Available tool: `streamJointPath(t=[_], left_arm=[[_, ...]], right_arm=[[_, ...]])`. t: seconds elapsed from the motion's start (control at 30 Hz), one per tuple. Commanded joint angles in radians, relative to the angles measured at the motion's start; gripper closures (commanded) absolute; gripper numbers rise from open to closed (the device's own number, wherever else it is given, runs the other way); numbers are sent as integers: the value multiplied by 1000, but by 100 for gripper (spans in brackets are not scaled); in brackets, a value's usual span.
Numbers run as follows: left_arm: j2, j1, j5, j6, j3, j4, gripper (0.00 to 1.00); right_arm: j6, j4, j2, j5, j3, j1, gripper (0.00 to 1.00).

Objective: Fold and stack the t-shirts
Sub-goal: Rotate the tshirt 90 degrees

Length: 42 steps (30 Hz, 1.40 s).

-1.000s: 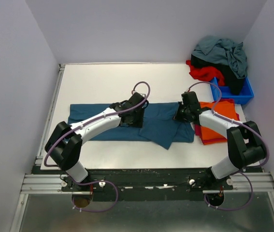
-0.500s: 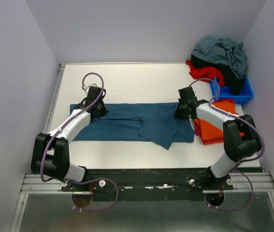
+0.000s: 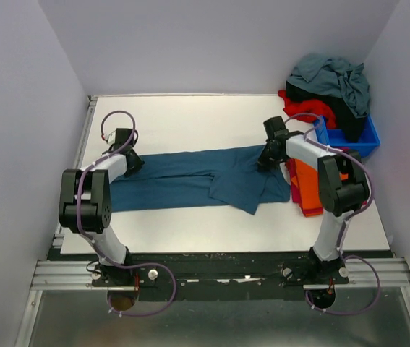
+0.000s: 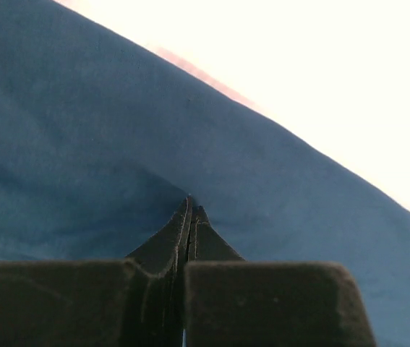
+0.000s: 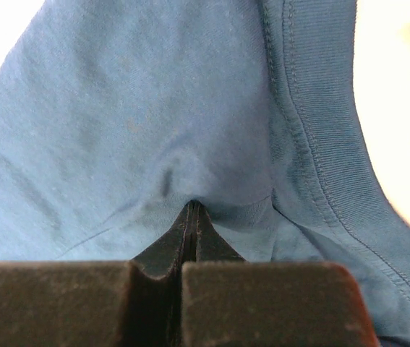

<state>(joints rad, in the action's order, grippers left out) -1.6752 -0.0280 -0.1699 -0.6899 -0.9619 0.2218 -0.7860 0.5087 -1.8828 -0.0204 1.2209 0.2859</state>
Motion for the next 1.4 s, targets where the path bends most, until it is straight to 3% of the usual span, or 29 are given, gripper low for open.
streamJointPath(t=[0.0, 0.23, 0.53, 0.77, 0.97, 1.23, 1.37], left_arm=[[-89, 20, 14, 10, -35, -42, 100], [-198, 19, 139, 3, -71, -13, 100], [-100, -114, 46, -79, -6, 132, 100], [-34, -249, 92, -131, 52, 198, 100], [45, -326, 136, -169, 141, 235, 100], [167, -550, 204, -442, 307, 124, 100], [166, -657, 210, -583, 324, 50, 100]], right_arm=[[-9, 123, -150, -85, 162, -8, 99], [2, 217, -252, -144, 365, -8, 99], [44, 382, -482, -131, 750, -8, 99], [82, 409, -581, -141, 925, -8, 99], [100, 383, -627, -96, 979, -7, 99], [162, 306, -641, -44, 1003, 35, 99], [185, 339, -685, -49, 1091, 85, 99]])
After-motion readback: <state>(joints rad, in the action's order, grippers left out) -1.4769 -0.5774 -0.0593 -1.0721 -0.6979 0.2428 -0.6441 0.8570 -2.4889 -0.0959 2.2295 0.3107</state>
